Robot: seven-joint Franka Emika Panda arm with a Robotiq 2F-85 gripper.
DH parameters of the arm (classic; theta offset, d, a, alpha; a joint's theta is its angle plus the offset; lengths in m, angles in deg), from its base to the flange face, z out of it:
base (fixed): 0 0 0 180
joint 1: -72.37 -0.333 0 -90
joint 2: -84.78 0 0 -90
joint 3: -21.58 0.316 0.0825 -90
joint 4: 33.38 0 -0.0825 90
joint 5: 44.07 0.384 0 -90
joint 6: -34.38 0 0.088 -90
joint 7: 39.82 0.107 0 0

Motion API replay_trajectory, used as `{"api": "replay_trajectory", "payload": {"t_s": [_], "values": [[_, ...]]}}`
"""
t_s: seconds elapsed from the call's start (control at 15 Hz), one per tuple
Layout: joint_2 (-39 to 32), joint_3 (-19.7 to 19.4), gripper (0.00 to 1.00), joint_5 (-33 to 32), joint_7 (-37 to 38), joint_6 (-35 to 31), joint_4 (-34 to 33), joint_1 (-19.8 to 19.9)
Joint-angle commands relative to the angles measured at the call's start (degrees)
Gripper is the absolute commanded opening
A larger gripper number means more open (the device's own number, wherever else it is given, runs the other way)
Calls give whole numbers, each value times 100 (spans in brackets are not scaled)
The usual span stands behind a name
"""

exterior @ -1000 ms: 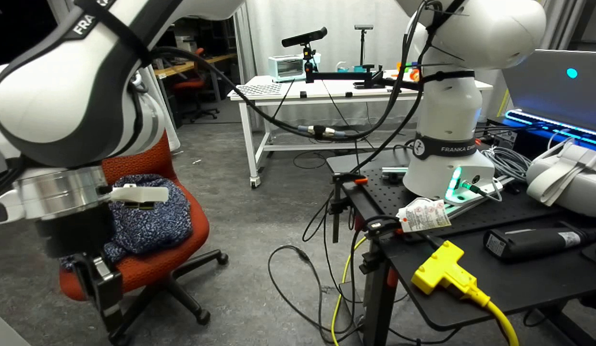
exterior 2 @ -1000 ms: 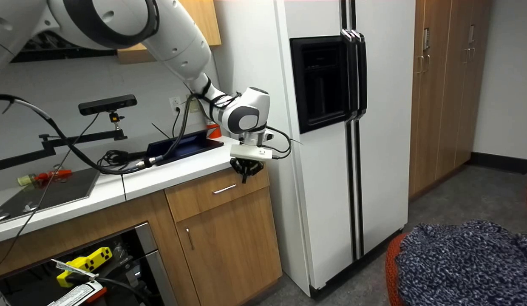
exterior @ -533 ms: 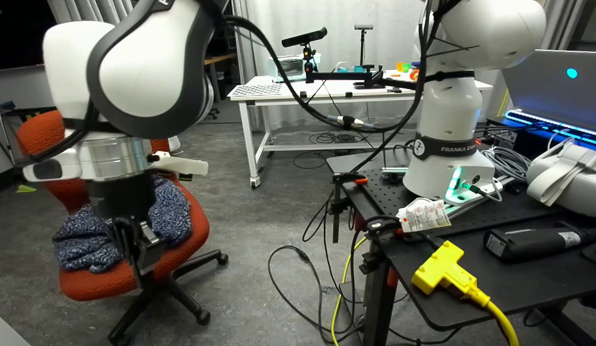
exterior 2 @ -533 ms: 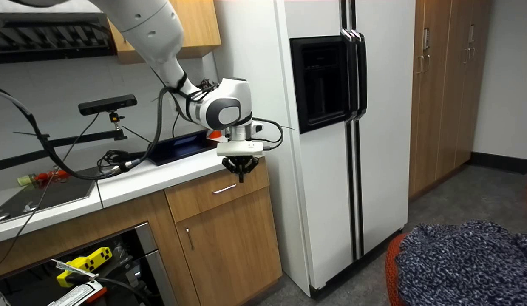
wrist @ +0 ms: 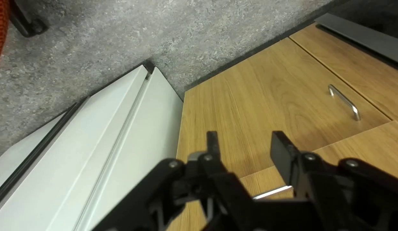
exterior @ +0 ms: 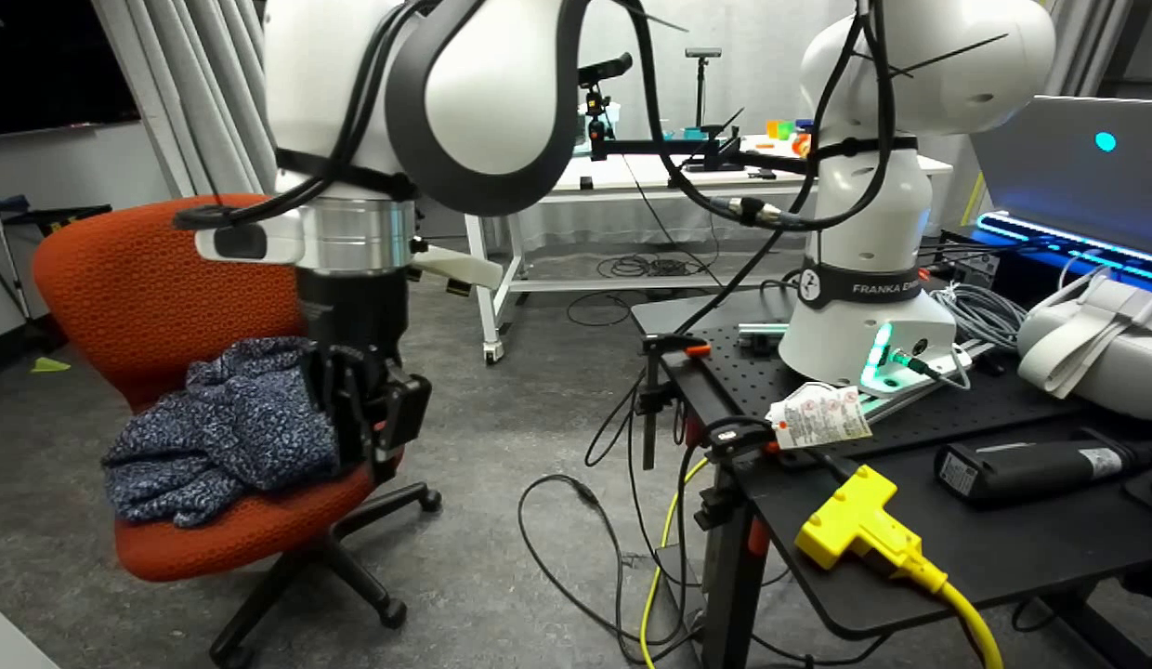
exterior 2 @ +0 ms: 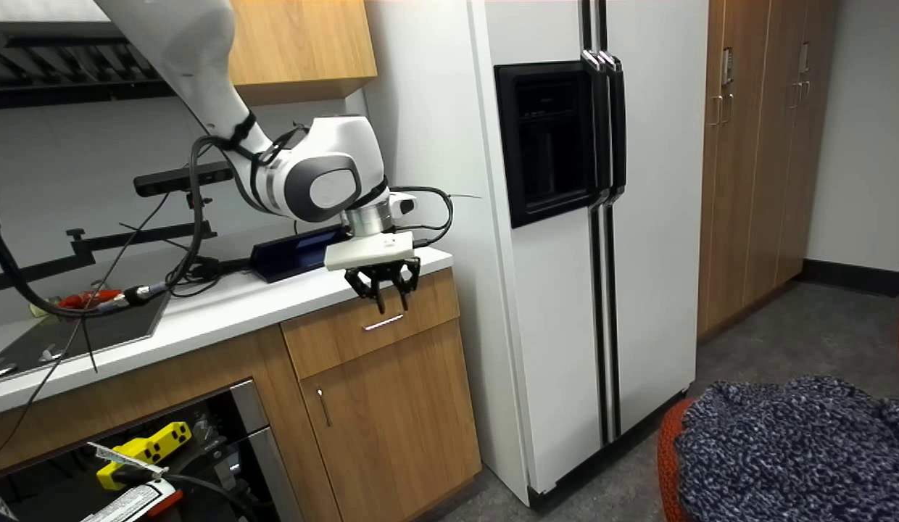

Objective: Close the open drawer

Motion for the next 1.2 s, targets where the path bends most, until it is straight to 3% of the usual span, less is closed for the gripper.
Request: {"api": "replay_trajectory", "payload": {"t_s": [0.0,0.2,0.47,0.73,0.93,1.0,1.13], "values": [[978,122,79,150,-71,-556,1028,140],[1497,406,99,837,-521,-896,1521,288],[2049,827,100,2732,-1722,-873,1634,179],[2709,613,100,4413,-3090,-550,1707,-228],[3054,451,100,4944,-3702,-335,1864,-322],[2612,627,100,4576,-3270,-564,1620,-165],[2793,560,100,4735,-3473,-452,1715,-181]]}}
